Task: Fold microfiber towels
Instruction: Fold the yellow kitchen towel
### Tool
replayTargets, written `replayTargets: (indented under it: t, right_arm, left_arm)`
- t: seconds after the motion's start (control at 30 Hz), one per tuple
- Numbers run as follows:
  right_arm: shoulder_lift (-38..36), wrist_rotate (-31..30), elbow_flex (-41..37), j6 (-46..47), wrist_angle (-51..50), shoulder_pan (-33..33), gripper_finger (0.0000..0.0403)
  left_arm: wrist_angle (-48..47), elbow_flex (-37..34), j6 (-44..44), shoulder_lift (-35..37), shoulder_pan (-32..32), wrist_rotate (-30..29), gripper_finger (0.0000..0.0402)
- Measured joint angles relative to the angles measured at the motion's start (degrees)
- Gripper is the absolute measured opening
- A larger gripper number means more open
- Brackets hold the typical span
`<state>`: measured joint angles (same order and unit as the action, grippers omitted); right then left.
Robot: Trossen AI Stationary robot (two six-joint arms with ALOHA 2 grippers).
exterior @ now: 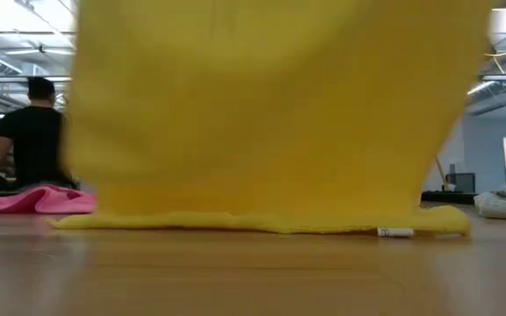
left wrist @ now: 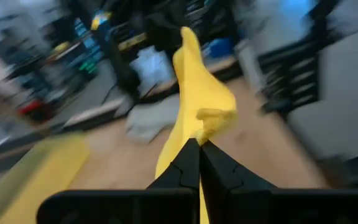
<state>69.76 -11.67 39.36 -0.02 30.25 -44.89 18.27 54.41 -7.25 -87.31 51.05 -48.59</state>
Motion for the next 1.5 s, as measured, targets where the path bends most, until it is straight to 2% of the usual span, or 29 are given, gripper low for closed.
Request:
replayTargets:
  t: [0.13,0.27,0.33,0.47,0.53,0.63,0.77,1.0,1.2,1.4,1.5]
  right_arm:
    - [0.02,6.91,1.50,-3.64,9.45,-4.54,0.0000]
    - [-0.02,3.99,2.46,-6.05,15.75,-6.98,0.0000]
    - [-0.69,-0.30,2.49,-7.87,14.86,-7.05,0.0000]
    - [-1.55,-16.59,2.49,-8.30,5.28,-4.57,0.0000]
    - [-1.49,-24.58,2.46,-7.77,-0.36,-2.55,0.0000]
    - [-1.58,-32.14,2.49,-5.89,-8.19,1.02,0.0000]
    - [-1.51,-36.07,1.19,-2.36,-16.55,7.80,0.0000]
    - [-1.49,-36.56,-4.01,-2.18,-19.47,17.10,0.0000]
    - [-1.49,-36.43,-6.23,-2.67,-19.42,19.16,0.0000]
    - [-1.53,-36.10,-6.23,-6.40,-16.39,15.34,0.0000]
    - [-1.53,-36.07,-6.23,-5.34,-17.02,14.38,0.0000]
  left_arm:
    - [0.21,5.33,-3.01,0.00,2.59,0.49,0.0005]
    - [0.31,9.08,-6.65,0.00,3.84,-0.74,0.0003]
    - [0.16,9.45,-8.30,0.02,3.85,-4.62,0.0005]
    - [-3.90,7.95,-7.09,0.02,1.54,-17.04,0.0003]
    - [-9.90,6.51,-2.09,0.02,-0.80,-22.17,0.0004]
    - [-17.78,3.54,8.68,0.02,-5.02,-25.92,0.0003]
    - [-22.53,-1.74,19.75,0.00,-11.05,-25.93,0.0004]
    - [-22.83,-9.32,23.86,0.00,-18.44,-23.70,0.0005]
    - [-22.26,-10.51,21.08,0.00,-18.85,-23.33,0.0004]
    - [-16.13,-8.78,12.19,0.00,-15.66,-21.07,0.0004]
    - [-14.69,-8.69,9.74,0.00,-14.77,-19.44,0.0005]
